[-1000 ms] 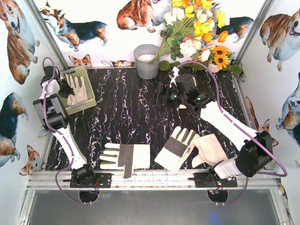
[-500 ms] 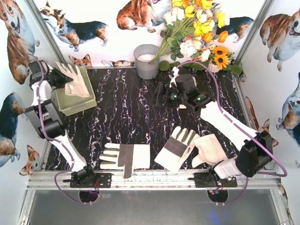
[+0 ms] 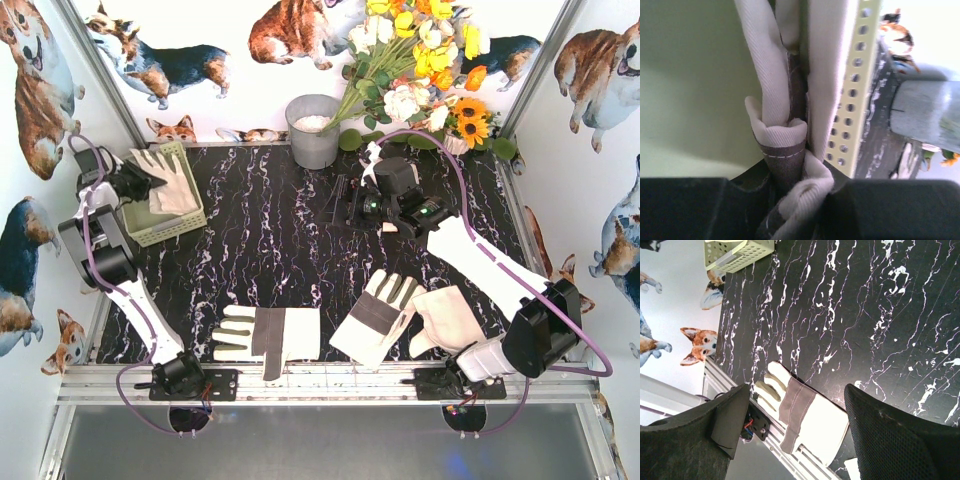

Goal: Put the gloves into the storage basket
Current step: Place the glove in the bin.

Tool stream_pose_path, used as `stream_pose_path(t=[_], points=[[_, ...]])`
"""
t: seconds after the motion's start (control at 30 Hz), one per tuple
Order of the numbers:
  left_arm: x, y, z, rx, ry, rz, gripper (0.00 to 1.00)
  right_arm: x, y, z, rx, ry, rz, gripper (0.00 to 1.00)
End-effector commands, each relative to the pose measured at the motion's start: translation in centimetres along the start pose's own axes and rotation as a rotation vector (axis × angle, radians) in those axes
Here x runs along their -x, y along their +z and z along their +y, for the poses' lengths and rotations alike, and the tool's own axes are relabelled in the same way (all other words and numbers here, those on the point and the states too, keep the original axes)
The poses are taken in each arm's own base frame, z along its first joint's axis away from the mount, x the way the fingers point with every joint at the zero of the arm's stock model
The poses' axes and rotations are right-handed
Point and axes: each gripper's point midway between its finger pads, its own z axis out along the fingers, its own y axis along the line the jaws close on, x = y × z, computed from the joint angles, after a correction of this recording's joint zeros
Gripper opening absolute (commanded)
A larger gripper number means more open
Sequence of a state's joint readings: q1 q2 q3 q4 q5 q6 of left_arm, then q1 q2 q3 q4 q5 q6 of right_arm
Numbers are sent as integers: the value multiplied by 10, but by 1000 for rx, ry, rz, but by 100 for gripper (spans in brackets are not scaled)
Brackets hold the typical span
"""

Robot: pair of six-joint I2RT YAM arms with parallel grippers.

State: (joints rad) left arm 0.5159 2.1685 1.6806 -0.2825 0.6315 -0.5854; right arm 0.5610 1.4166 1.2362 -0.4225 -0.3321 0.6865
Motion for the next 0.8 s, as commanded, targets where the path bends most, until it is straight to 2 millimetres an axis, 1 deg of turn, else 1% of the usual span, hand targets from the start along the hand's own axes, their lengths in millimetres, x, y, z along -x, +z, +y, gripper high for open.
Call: stream_pose_path(t=[0.0, 0.13, 0.2, 0.27, 0.3, 0.4, 0.5, 0.7, 0.77], points=[[17, -1, 20, 88, 65, -41, 0, 24, -4, 20, 56, -33, -69, 77], [6, 2, 43, 165, 78, 2, 0, 24, -3, 20, 58, -31, -72, 77], [3, -1, 57, 236, 99, 3, 0, 24, -1, 20, 61, -31, -69, 77], [2, -7, 65, 285, 127, 2, 1, 24, 0, 20, 66, -32, -65, 77], [1, -9, 68, 299, 139, 3, 4, 24, 1, 21, 67, -31, -64, 77], [-7, -9, 74, 317, 157, 34, 5, 23, 3, 21, 71, -29, -60, 77], [-17, -5, 74, 322, 176, 65, 4, 24, 4, 21, 76, -31, -58, 77], [-27, 9, 59, 292, 205, 93, 1, 24, 3, 22, 77, -34, -60, 77], [-35, 16, 52, 276, 220, 120, 1, 24, 2, 21, 74, -35, -61, 77]])
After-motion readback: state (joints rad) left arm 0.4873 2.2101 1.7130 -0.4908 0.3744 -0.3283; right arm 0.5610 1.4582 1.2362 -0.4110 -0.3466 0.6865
